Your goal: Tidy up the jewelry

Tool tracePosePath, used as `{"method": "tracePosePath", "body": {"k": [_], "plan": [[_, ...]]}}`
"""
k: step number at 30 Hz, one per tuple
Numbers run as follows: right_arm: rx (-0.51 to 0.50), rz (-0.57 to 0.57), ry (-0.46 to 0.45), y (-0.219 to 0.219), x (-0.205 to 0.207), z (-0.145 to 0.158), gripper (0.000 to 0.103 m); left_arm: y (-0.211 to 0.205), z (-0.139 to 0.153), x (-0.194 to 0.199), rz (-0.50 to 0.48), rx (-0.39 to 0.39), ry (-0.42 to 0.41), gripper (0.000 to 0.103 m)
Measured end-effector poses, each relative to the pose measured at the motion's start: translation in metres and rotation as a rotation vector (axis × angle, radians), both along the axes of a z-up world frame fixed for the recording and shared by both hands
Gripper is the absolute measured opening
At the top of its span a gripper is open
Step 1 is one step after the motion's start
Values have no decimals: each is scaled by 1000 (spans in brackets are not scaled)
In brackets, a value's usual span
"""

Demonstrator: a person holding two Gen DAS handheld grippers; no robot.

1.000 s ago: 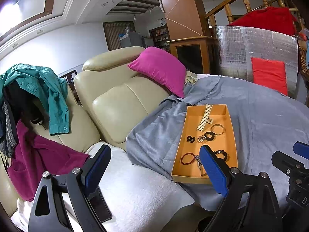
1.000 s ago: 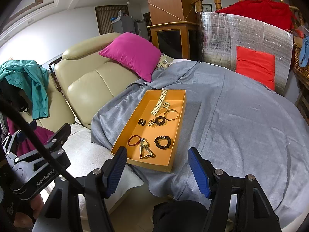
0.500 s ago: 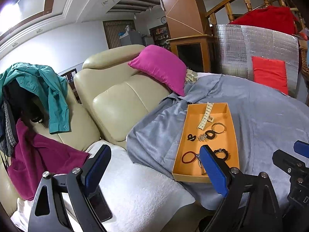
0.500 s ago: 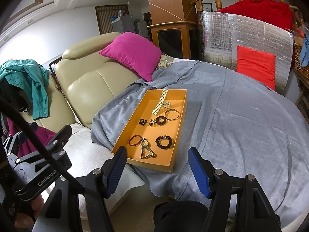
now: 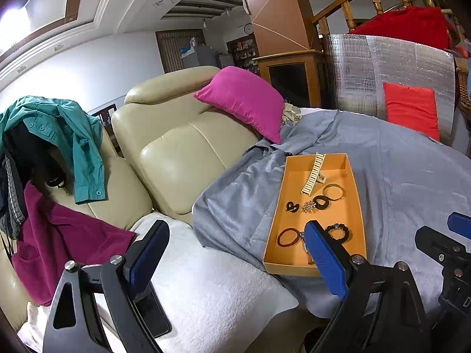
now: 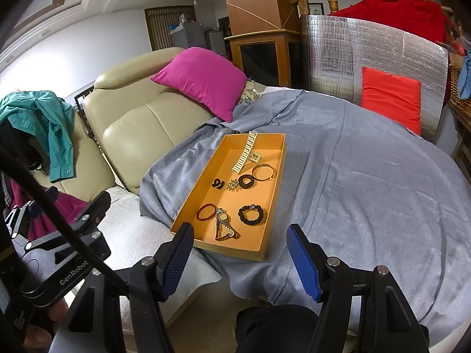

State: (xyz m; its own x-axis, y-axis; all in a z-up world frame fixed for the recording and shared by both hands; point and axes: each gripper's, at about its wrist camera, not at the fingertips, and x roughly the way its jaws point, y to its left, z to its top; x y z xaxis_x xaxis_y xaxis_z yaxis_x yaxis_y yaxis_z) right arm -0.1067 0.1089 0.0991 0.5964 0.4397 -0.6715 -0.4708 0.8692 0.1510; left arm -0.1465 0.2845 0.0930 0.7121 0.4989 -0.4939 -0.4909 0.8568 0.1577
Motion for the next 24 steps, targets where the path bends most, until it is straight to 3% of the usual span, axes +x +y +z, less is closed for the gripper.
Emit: {"method": "tracePosePath", "body": {"k": [24], "plan": [[-12,-1,-8,10,5,0,69,12,-4,2,12,-10,0,93]]}}
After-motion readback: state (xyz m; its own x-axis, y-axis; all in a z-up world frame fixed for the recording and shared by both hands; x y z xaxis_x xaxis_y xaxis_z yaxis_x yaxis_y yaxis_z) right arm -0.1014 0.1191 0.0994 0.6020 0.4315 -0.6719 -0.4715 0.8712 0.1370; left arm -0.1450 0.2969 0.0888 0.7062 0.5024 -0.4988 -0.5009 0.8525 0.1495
